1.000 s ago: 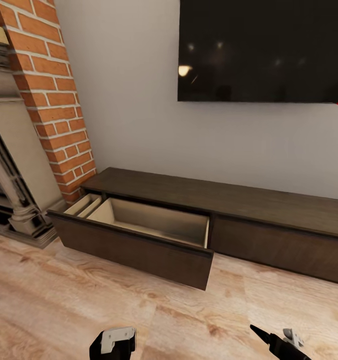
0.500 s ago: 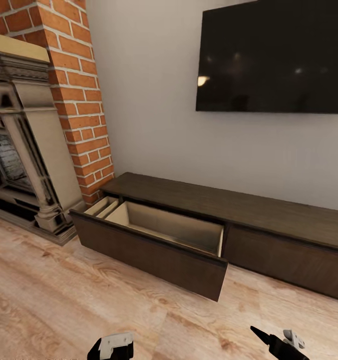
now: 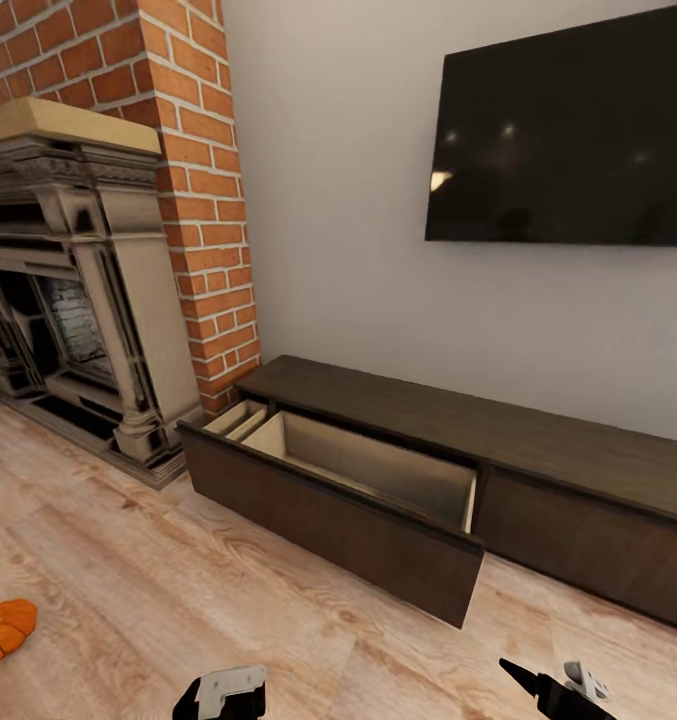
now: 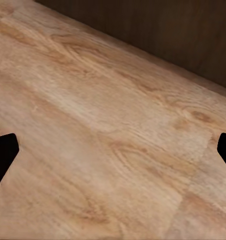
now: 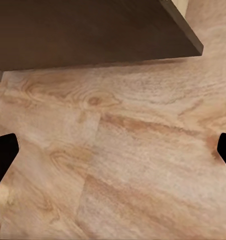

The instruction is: Place each of the two pumpkins and all three candles from the living room inside a cabinet in the living room (use any cabinet), then make sure every cabinet is closed, and position the cauldron so it is next to a table in the living room.

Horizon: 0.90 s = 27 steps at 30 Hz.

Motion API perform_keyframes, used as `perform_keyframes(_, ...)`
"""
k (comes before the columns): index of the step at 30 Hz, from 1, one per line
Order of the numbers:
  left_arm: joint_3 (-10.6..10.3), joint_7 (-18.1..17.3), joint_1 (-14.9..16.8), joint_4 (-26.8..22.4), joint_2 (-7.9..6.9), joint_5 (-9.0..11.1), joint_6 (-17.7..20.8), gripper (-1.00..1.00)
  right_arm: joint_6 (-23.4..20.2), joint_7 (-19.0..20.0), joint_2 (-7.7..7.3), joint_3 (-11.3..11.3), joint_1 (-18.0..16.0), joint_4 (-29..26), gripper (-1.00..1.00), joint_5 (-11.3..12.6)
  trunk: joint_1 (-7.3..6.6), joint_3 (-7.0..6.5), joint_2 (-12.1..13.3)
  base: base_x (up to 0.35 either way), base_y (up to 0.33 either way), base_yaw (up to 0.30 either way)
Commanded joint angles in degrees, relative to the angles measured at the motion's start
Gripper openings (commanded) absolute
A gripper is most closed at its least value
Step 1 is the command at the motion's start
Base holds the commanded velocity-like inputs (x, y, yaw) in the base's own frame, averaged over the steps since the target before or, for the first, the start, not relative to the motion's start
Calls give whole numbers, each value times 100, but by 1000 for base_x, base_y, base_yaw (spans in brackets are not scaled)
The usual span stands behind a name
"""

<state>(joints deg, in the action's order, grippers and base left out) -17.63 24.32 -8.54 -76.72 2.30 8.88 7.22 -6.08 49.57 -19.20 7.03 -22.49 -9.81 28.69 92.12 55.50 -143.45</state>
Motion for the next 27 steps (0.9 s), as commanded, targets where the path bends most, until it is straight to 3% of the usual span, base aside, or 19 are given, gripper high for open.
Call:
perform_keyframes(1, -10, 68, 1, -5, -1, 31, 24, 100, -60, 24, -1, 44, -1, 1, 100, -5, -3, -11, 0, 0, 0, 200)
perform_keyframes(5, -12, 122, 3, 84, -3, 30, 17, 100, -57, 12, 5, 44, -1, 4, 100, -16, -14, -73, 5, 0, 0, 200)
perform_keyframes(12, -11, 134, 6, 198, -3, 80, 17, 100, -52, -430, 91, 34, -1, -8, 100, -34, -32, -181, 14, 0, 0, 199)
perform_keyframes(17, -8, 133, 26, 250, -3, 75, 16, 100, -51, -515, 128, 13, -1, -11, 100, -42, -45, -260, 21, 0, 0, 206)
perform_keyframes(27, -8, 134, 67, 341, 0, 69, 21, 100, -51, -545, 265, -160, -1, -26, 100, -56, -261, -377, 415, 0, 0, 211)
